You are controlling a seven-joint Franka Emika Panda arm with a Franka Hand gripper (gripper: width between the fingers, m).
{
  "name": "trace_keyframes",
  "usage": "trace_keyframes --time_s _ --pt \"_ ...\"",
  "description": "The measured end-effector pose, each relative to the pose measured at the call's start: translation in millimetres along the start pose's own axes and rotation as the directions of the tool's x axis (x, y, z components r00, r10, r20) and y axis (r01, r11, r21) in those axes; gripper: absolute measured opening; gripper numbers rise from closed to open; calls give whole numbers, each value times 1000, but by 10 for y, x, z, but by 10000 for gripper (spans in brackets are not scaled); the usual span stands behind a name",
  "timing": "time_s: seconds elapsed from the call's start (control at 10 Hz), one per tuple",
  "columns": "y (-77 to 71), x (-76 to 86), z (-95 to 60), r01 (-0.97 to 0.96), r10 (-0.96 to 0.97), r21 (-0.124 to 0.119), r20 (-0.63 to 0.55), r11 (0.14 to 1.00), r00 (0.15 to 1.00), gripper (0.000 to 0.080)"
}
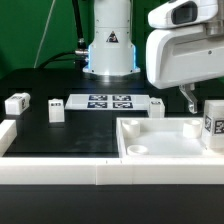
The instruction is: Assemble one leg
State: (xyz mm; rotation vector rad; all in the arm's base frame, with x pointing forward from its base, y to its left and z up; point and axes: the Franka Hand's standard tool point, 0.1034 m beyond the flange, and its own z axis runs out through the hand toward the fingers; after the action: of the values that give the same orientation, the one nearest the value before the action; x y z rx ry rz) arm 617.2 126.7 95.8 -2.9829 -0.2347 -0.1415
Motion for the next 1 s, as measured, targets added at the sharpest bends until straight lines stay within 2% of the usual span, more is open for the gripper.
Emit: trace_keyframes --time_s 0.1,0.5,0.6,0.7,0.8,0.9,1.0 --pt "-18 17 -4 21 -22 -13 -19 1000 1000 649" --pt "21 -11 72 26 -26 -12 -21 1000 999 649" --pt "31 -11 89 36 -37 -13 -23 999 999 529" --pt "29 -9 88 37 -37 -13 -23 999 999 529" --pt "30 -8 88 37 -37 -13 -23 999 999 346" --pt "48 0 77 34 -35 -15 -26 999 999 305" --pt "54 2 75 34 -34 -16 -26 999 999 305"
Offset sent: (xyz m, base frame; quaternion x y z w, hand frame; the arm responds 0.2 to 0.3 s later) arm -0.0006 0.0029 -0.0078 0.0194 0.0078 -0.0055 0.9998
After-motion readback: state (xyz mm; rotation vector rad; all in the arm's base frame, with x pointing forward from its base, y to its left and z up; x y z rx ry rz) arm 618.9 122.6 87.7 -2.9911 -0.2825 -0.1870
